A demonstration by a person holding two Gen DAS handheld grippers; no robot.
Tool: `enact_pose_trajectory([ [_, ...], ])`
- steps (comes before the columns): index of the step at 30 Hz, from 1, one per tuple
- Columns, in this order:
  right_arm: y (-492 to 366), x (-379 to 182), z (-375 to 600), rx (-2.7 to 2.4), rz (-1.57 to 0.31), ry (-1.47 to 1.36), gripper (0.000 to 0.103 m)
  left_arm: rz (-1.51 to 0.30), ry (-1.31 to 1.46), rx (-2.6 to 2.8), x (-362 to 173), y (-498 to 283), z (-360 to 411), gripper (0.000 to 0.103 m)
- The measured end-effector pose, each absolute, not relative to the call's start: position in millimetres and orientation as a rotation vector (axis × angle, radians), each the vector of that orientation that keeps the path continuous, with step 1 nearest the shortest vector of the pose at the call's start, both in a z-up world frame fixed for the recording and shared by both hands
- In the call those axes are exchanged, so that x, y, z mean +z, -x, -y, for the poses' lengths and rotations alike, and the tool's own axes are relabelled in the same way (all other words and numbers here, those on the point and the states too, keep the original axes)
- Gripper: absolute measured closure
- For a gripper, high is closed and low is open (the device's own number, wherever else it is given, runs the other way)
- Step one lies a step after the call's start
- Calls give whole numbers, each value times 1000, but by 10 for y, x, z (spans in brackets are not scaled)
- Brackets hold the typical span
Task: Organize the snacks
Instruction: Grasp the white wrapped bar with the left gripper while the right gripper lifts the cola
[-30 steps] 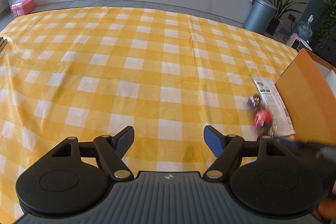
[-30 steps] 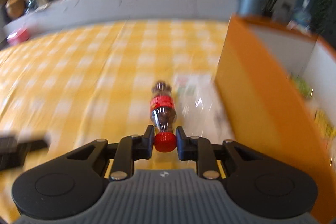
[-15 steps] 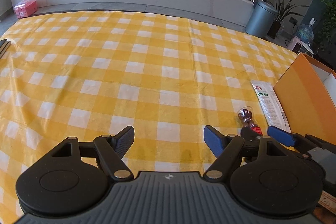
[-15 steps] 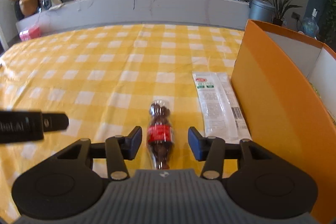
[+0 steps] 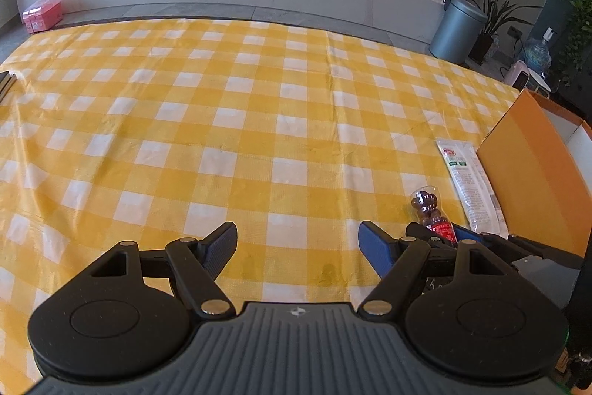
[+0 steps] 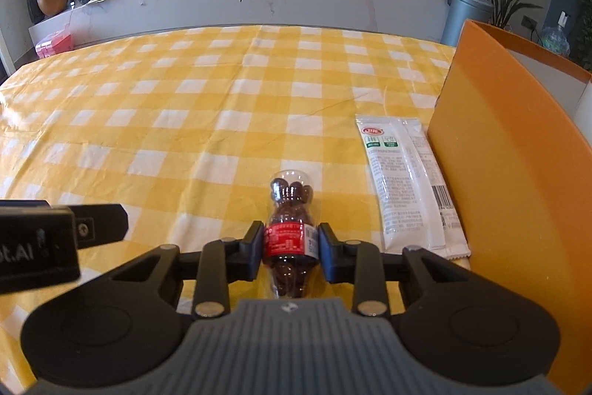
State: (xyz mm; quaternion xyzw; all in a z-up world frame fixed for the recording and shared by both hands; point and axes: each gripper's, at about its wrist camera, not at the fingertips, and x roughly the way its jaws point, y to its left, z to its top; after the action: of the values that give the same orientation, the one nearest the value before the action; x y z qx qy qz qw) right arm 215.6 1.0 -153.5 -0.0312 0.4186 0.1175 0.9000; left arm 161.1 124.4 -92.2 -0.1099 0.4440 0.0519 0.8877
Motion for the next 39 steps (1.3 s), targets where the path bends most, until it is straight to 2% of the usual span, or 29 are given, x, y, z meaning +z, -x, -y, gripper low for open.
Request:
enact_pose_trajectory([
  [5, -2027, -1245, 68, 244, -786, 66, 74, -896, 182, 128, -715, -1541, -1190, 16],
  [11, -1825, -623, 532, 260, -671, -73, 74, -846, 183, 84, -447, -1502, -1046, 15],
  [18, -1563, -11, 1287, 224, -531, -167, 74, -876, 191, -41, -551, -1775, -552, 15],
  [24, -1544, -48, 1791, 117, -508, -241, 73, -902, 38, -162, -923, -2158, 31, 15],
  [31, -1589, -257, 1902, 121, -552, -272, 73, -869, -55, -278, -1297, -2338, 398, 15],
  [32, -1592, -270, 1901, 124, -555, -273, 73, -867, -49, -304, -1337, -2351, 411, 16],
  [33, -1602, -282, 1898, 129, -560, -272, 73, -862, -40, -324, -1371, -2354, 412, 22],
  [34, -1587, -295, 1909, 133, -564, -271, 73, -857, -35, -338, -1403, -2372, 396, 22],
  [36, -1599, -309, 1887, 142, -573, -266, 73, -873, -22, -335, -1483, -2434, 340, 12],
  [39, -1618, -314, 1878, 146, -578, -262, 73, -840, -78, -350, -1544, -2401, 344, 6],
])
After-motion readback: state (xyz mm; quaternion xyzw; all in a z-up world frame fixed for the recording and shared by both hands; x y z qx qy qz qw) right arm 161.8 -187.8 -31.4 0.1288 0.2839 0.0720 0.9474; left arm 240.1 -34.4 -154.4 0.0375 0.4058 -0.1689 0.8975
